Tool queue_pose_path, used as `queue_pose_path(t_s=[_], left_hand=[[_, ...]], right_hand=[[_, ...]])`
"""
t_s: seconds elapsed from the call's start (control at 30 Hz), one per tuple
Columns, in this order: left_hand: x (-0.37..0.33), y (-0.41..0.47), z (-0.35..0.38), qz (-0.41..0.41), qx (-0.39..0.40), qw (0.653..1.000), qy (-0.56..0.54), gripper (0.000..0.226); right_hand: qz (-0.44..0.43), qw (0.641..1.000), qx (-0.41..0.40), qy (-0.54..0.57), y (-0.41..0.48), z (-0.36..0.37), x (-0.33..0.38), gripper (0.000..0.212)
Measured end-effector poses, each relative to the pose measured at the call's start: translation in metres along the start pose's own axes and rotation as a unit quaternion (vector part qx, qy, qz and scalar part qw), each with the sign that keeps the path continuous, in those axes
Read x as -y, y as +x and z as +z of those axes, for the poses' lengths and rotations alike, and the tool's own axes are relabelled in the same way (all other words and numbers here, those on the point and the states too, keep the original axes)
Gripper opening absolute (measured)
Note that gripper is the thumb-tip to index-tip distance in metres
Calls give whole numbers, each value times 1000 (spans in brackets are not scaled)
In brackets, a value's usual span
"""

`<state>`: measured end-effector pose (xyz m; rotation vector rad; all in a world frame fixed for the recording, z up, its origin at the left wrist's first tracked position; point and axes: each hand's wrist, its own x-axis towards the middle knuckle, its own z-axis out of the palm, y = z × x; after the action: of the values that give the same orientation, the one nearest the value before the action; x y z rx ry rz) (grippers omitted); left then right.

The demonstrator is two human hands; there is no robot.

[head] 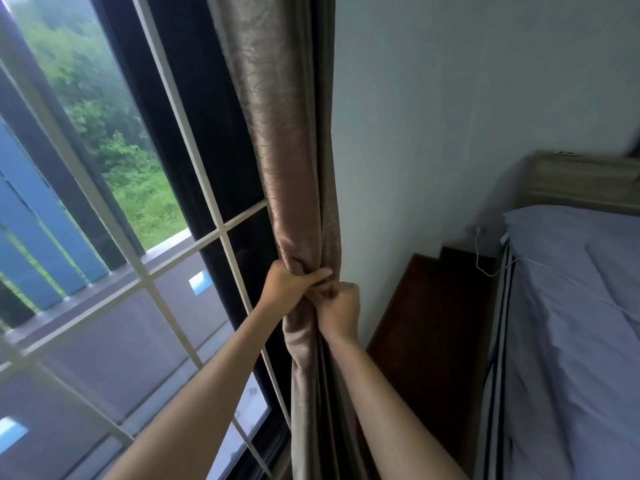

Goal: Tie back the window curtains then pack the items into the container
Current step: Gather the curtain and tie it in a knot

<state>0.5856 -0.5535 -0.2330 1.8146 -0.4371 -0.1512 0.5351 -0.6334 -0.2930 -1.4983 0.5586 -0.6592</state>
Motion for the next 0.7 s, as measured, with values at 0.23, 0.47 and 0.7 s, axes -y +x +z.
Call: queue_pose_path(t_s=[0.23, 0.47, 0.7], left_hand=[[1, -3, -1, -11, -41, 999, -7, 22], [3, 2, -4, -15, -119, 993, 20, 27], [11, 16, 4, -49, -182, 982, 16, 20]], right_hand=[[-67, 998, 5, -3, -16, 16, -13, 7], [17, 987, 111, 115, -11, 23, -14, 26], [194, 918, 164, 303, 31, -1, -20, 23]])
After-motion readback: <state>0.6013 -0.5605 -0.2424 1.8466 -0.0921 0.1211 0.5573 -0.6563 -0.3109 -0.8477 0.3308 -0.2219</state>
